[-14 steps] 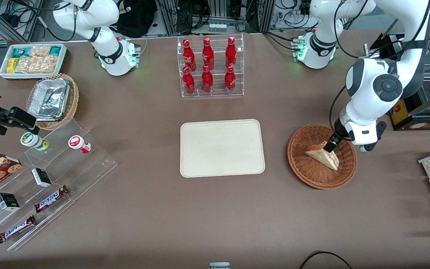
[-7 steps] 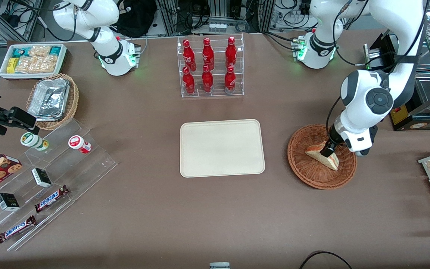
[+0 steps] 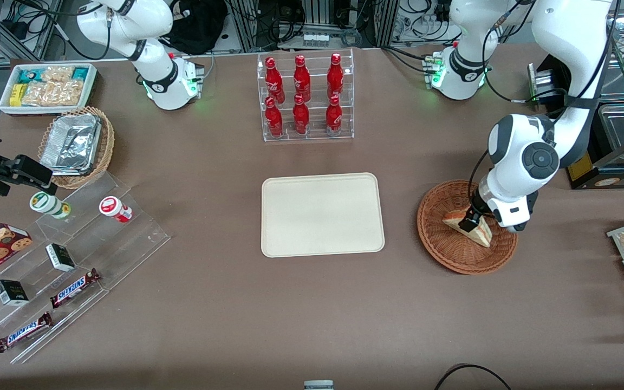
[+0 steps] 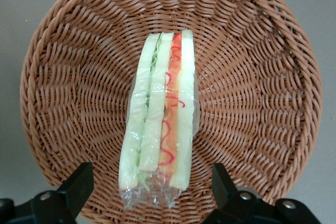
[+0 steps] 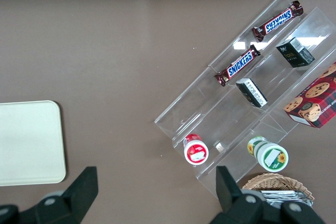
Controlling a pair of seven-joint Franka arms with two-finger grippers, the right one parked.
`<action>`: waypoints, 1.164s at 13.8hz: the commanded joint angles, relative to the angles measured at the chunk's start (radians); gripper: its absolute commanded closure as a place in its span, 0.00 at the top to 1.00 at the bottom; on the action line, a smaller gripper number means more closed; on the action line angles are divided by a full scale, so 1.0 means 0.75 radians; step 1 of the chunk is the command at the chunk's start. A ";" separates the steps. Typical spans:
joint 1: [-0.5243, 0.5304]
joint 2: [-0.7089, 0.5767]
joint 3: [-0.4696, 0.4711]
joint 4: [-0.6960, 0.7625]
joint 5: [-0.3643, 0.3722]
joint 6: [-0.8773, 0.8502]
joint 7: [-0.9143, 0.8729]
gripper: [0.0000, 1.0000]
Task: Place sandwich from basket to tray
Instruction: 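Lower the left gripper and close it on the sandwich's wrapped edge, then lift the sandwich and carry it over the cream tray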
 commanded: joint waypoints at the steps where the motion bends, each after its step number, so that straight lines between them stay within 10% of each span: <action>1: 0.004 0.025 -0.001 0.019 -0.010 0.012 -0.022 0.82; 4: 0.006 0.034 -0.001 0.033 -0.012 0.008 -0.020 0.16; 16: -0.239 -0.022 -0.034 0.675 0.086 -0.799 0.012 0.07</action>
